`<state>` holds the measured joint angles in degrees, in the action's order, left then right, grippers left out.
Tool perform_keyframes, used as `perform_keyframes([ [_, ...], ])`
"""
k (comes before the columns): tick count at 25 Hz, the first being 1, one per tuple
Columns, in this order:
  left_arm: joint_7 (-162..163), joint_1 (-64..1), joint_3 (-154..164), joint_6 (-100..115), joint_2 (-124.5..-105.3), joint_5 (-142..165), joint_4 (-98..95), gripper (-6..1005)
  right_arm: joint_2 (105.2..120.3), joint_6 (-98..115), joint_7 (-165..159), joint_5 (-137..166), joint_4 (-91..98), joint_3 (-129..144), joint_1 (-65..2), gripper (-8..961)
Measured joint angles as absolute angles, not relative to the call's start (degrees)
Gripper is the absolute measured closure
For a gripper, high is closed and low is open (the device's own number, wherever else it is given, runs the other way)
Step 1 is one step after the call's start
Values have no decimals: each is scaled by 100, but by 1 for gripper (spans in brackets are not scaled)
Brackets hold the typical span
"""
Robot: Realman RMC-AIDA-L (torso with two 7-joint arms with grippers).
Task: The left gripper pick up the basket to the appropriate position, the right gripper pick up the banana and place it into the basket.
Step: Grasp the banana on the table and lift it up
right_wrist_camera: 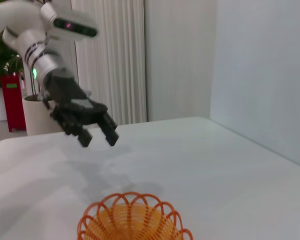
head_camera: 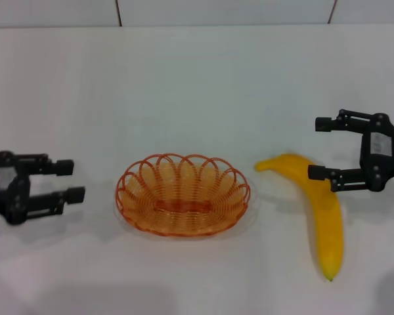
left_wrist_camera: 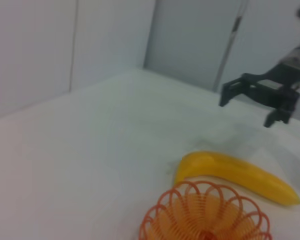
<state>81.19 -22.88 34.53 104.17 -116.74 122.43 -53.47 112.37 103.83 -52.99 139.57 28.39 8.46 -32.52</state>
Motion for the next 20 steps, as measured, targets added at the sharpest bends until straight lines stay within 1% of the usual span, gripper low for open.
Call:
perform_keyframes([
  [3,7004,-2078,3059,10478,-11674,12224,-4867,418,11220,10429,-5299,13929,2839,812,-3216,59],
  [7,6035,-1975,2902,10401,-11649,12429,-4256,418,11217,10432,-5305,13897,2839,808,-3193,59],
  [12,5779,-2027,2767,10062,-11660,12799,-3823,418,11207,10441,-5528,13898,2900,828,-3191,59],
  [16,5742,-2090,2636,9979,-11656,12768,-3720,418,11155,10813,-5822,13919,3126,846,-3205,60],
  [18,5737,-2118,2614,9978,-11659,12707,-3718,418,11171,11375,-6078,13905,3537,845,-3245,60],
  [20,5744,-2117,2612,9976,-11662,12638,-3716,418,11246,11712,-6368,13811,3966,882,-3378,59],
])
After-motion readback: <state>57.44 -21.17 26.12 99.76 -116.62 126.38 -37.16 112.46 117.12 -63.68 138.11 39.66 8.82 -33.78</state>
